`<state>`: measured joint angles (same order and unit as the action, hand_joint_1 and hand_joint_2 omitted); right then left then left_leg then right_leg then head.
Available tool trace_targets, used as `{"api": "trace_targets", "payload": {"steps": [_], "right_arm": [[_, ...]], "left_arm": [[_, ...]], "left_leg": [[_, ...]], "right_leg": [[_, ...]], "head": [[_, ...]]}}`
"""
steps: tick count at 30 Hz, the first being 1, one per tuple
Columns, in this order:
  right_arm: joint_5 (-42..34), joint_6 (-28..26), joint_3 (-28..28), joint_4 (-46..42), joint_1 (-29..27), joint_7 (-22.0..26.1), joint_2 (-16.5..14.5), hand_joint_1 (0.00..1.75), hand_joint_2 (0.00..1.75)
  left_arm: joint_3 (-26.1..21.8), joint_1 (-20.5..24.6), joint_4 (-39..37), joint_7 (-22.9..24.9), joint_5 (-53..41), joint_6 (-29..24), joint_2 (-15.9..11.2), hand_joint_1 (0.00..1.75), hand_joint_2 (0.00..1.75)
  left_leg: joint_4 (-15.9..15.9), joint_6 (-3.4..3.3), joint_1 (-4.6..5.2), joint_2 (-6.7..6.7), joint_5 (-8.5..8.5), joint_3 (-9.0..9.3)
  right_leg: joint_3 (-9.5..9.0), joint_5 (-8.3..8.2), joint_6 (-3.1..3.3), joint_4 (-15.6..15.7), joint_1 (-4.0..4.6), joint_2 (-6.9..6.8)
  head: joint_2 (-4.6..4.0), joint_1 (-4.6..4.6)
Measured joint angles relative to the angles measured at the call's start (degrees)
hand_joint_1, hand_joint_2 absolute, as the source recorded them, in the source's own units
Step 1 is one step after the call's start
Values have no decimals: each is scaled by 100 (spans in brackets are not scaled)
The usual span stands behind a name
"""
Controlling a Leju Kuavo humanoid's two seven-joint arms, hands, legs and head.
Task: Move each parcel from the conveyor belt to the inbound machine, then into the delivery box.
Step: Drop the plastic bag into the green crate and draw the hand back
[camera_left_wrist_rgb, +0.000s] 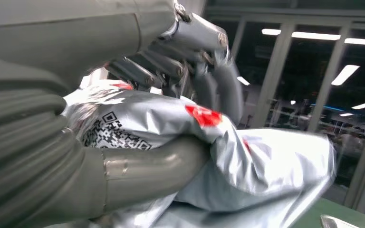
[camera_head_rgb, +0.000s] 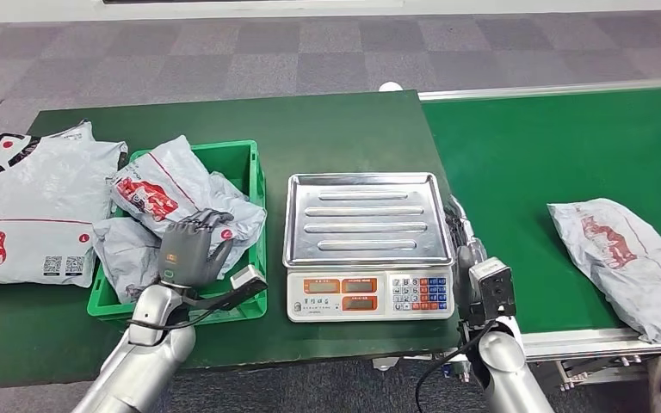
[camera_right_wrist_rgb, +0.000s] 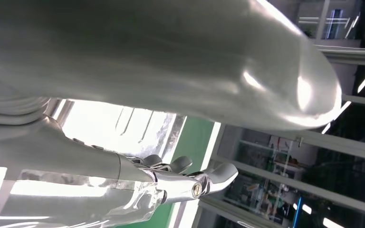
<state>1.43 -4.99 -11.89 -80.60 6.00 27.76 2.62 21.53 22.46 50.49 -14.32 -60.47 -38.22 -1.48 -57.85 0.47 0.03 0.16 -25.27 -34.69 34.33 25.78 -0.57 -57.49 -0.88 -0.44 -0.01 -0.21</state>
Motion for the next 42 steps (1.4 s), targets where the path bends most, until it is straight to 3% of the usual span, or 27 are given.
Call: {"api": "trace_targets", "payload": {"steps": [4,14,21,27,30,34,36,38,40,42], "right_arm": [[-29,-70,0,8,-35,35,52,0,0],[27,-118,0,221,-32,-18,110,0,0],[206,-282,0,487,10,-44,113,0,0],[283,-299,0,651,47,-33,110,0,0],[307,-277,0,775,150,-31,103,0,0],[411,-285,0,1165,492,-33,33,0,0],[514,-322,0,1349,637,-58,-14,0,87],[684,-436,0,1540,769,-102,-58,0,175],[1098,-866,0,1742,888,-229,-90,0,175],[1747,-1503,8,1899,972,-497,-99,0,175]], "left_arm": [[-332,-435,317,-99,244,79,21,0,175],[-709,-736,722,-825,1736,578,247,0,175],[-935,-825,947,-1669,3476,1539,549,0,175],[-973,-925,1169,-1765,3927,1937,738,0,175],[-977,-909,1221,-1872,4506,2651,803,0,175],[-977,-703,1198,-1795,5911,4589,964,0,175],[-977,-496,1084,-1548,6694,5471,1067,0,175],[-977,-269,887,-1276,7399,6144,1187,0,87],[-972,-59,657,-1106,7836,6454,1311,0,0],[-950,107,436,-1053,8010,6474,1409,0,0]], "left_leg": [[1,1,-1,27,-6,17],[2,0,-2,15,-3,15],[-1,-9,0,-14,-4,11],[-3,-14,1,-20,-3,6],[-3,-15,1,-20,-4,4],[-5,-16,1,-19,-2,4],[-6,-18,1,-19,1,4],[-6,-18,1,-19,4,4],[-8,-17,1,-19,5,4],[-11,-17,1,-19,5,4]], "right_leg": [[-10,6,5,0,6,24],[-15,8,5,-2,4,15],[-26,15,-7,0,-1,-20],[-26,15,-9,4,-2,-27],[-24,15,-10,5,-2,-27],[-22,13,-12,5,-2,-27],[-22,9,-16,5,-2,-27],[-22,6,-17,5,-2,-26],[-22,5,-18,5,-3,-25],[-22,4,-18,5,-3,-23]], "head": [[0,-1],[0,1],[1,1],[1,-1],[1,0],[0,0],[1,0],[1,-1],[1,0],[1,0]]}}
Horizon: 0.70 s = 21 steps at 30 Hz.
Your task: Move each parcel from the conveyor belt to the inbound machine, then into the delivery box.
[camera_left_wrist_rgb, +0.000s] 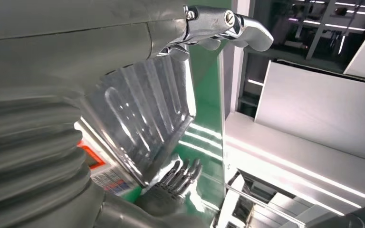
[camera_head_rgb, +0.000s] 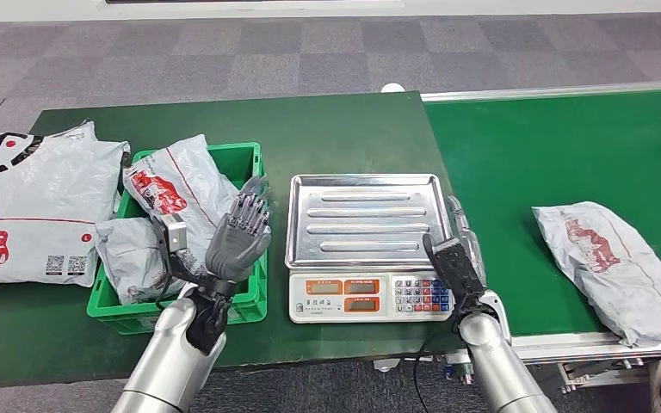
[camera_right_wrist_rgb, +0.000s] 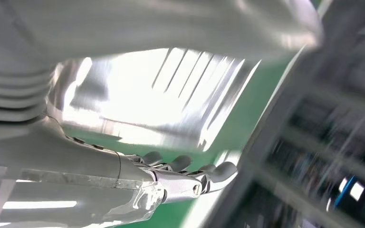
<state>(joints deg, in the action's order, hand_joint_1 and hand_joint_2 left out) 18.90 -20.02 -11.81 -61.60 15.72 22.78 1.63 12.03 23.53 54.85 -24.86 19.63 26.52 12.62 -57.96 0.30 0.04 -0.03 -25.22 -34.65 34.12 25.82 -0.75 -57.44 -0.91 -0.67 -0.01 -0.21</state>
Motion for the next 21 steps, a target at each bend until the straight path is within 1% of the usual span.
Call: {"api": "trace_targets", "payload": {"steps": [2,7,9,12,14,16,19,21], "right_arm": [[554,-421,39,103,37,-272,10,0,175],[1838,-1121,375,364,58,-910,137,0,175],[2281,-1342,626,518,82,-1020,249,0,175],[2498,-1414,967,704,115,-987,365,0,175],[2582,-1458,1096,785,122,-1022,397,0,175],[2827,-1610,1186,868,120,-1235,434,0,175],[3422,-1899,1367,999,81,-1717,575,0,175],[3873,-1978,1586,1026,-24,-1932,675,0,175]], "left_arm": [[49,98,-187,-43,40,-40,55,0,0],[141,247,-600,-273,-111,-273,105,0,0],[166,335,-756,-322,-195,-379,124,0,0],[193,445,-935,-360,-240,-429,143,0,0],[211,489,-1017,-367,-253,-440,150,0,87],[229,518,-1082,-362,-281,-470,157,0,175],[250,541,-1161,-343,-356,-532,166,0,175],[263,545,-1211,-358,-449,-607,166,0,175]], "left_leg": [[-1,0,0,1,-1,0],[-2,-3,1,-5,-4,-4],[-2,-3,2,-12,-4,-6],[-2,-6,4,-10,-6,-5],[-2,-6,4,-7,-7,-2],[-2,-7,4,-7,-6,0],[-2,-10,5,-16,-5,2],[-2,-14,5,-22,-10,11]], "right_leg": [[1,0,-1,0,0,3],[5,1,-2,2,-1,-1],[2,2,-4,3,-2,-7],[1,2,-5,3,-4,-5],[1,1,-5,4,-4,-2],[1,1,-5,4,-5,-2],[-9,2,-8,4,-5,-12],[-24,7,-12,5,-5,-17]], "head": [[0,-1],[-1,1],[-1,0],[-1,-1],[-1,-1],[-1,1],[0,1],[0,-1]]}}
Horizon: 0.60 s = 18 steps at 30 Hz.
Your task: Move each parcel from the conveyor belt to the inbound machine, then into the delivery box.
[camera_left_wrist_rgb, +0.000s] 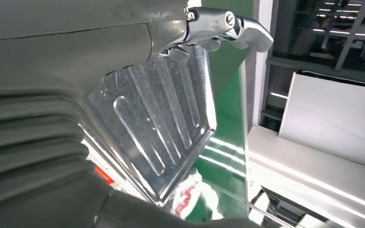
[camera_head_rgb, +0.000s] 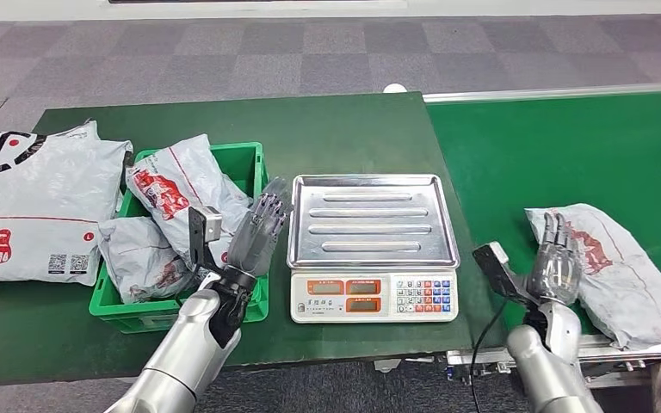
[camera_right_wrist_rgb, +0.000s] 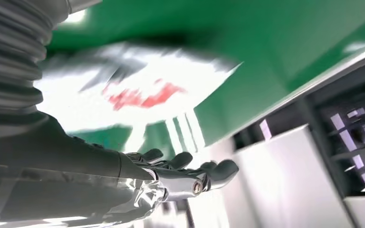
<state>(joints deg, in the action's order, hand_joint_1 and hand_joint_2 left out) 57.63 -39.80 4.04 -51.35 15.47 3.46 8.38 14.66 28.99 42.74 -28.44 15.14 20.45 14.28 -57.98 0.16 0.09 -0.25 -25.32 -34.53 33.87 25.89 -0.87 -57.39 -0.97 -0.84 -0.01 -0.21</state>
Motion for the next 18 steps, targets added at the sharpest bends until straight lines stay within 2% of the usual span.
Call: {"api": "trace_targets", "payload": {"steps": [5,11,18], "right_arm": [[598,-8,627,-87,-429,-204,63,0,175],[524,275,1348,-315,-923,-328,66,0,175],[451,642,2240,-331,-1177,-173,137,0,175]], "left_arm": [[5,10,-144,-98,-145,-158,-4,0,175],[5,11,-265,-185,-158,-199,-34,0,175],[5,-24,-273,-195,-194,-324,-72,0,175]], "left_leg": [[3,-12,3,-1,-25,37],[10,-21,8,-1,-42,45],[11,-34,14,1,-68,68]], "right_leg": [[-40,22,-9,3,-3,0],[-78,36,-13,4,-8,-1],[-120,50,-16,6,-16,1]], "head": [[0,0],[0,0],[0,1]]}}
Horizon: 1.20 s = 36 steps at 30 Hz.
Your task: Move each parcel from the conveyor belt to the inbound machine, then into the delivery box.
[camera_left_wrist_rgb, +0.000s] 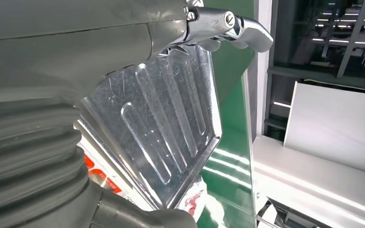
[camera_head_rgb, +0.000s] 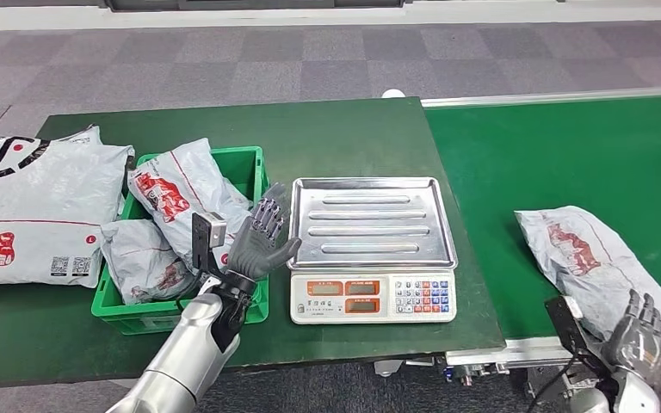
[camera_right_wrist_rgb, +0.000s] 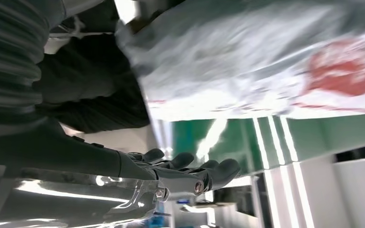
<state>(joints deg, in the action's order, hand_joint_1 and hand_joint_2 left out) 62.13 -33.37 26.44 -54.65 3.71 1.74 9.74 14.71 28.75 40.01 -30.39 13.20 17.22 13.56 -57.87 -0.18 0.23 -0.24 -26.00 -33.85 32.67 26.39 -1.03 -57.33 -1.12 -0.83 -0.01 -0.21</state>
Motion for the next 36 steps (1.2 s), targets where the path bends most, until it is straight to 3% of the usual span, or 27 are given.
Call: {"api": "trace_targets", "payload": {"steps": [10,13,22,23,26,27,36], "right_arm": [[-698,1024,668,255,60,555,35,0,175],[-990,1586,704,532,317,771,67,0,175],[-974,2441,463,1646,1314,871,309,0,175],[-915,2570,386,1781,1423,815,354,12,175],[-733,2897,116,2157,1707,638,524,143,175],[-688,2983,19,2264,1779,614,588,175,175],[-685,3334,-501,2574,2079,747,961,175,175]], "left_arm": [[0,-156,173,12,5,-2,-62,0,175],[0,-174,206,7,2,-2,-69,0,175],[-13,-283,320,-7,-5,-15,-113,0,175],[-15,-291,334,-8,-4,-14,-121,0,175],[-24,-312,365,-5,-4,2,-149,0,175],[-28,-317,372,-4,-4,13,-160,0,175],[-50,-293,445,4,7,123,-209,0,175]], "left_leg": [[2,-5,2,5,-19,33],[4,0,2,13,-21,41],[4,2,4,19,-10,60],[4,2,4,19,-12,62],[3,-5,3,20,-23,77],[3,-7,3,21,-28,86],[2,-8,2,43,-57,130]], "right_leg": [[-34,17,-1,0,-2,4],[-38,16,0,-1,-3,11],[-59,15,-1,-1,-4,11],[-60,16,-1,-1,-4,12],[-72,18,-2,0,-4,13],[-81,21,-3,1,-4,14],[-117,28,-6,9,-4,36]], "head": [[-1,0],[-1,0],[0,-1],[0,-1],[-1,0],[-1,1],[-1,-1]]}}
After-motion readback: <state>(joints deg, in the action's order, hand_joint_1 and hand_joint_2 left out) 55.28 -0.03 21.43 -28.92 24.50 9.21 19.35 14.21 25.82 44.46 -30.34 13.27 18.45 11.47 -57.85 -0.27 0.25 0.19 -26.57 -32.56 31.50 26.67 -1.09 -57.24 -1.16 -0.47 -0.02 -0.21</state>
